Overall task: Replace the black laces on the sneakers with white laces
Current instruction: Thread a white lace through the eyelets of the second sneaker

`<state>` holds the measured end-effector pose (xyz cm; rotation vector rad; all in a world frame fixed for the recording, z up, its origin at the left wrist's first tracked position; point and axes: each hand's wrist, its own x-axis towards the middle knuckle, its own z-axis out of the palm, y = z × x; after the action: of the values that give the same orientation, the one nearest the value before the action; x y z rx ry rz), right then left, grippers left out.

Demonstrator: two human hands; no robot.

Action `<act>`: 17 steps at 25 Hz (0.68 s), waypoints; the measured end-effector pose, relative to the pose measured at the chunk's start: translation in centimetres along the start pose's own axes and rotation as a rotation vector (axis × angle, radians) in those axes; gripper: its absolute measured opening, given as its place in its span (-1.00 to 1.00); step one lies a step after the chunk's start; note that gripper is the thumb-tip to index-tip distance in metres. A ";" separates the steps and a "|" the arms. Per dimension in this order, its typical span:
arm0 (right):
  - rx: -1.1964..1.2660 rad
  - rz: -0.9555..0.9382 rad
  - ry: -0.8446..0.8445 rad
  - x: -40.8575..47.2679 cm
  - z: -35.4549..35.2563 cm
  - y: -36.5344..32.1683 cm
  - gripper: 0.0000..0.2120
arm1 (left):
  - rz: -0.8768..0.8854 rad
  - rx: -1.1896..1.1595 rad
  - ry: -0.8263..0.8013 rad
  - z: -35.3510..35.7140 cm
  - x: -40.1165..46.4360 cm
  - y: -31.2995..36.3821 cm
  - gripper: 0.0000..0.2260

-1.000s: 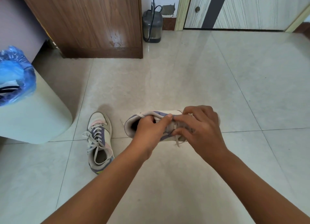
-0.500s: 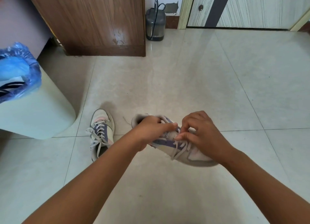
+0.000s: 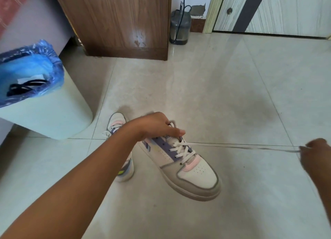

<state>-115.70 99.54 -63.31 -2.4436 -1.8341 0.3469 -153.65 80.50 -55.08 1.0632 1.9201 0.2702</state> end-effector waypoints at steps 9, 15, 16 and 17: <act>0.682 -0.979 -0.771 -19.0 -4.4 -14.1 -0.88 | 0.131 0.001 -0.070 0.1 -0.8 2.1 -0.55; 0.419 -1.134 -0.656 -19.4 -4.2 -14.1 -0.81 | 0.103 0.043 -0.050 0.3 -1.4 2.2 -0.58; 0.365 -1.156 -0.626 -19.7 -4.1 -14.2 -0.79 | 0.097 0.048 -0.055 0.2 -1.5 2.3 -0.58; 0.337 -1.185 -0.567 -19.8 -4.1 -14.3 -0.79 | 0.091 0.039 -0.062 0.1 -1.7 2.3 -0.58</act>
<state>-133.47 85.07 -53.91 -0.7801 -2.7046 1.1254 -151.87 80.58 -52.82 1.1734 1.8309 0.2490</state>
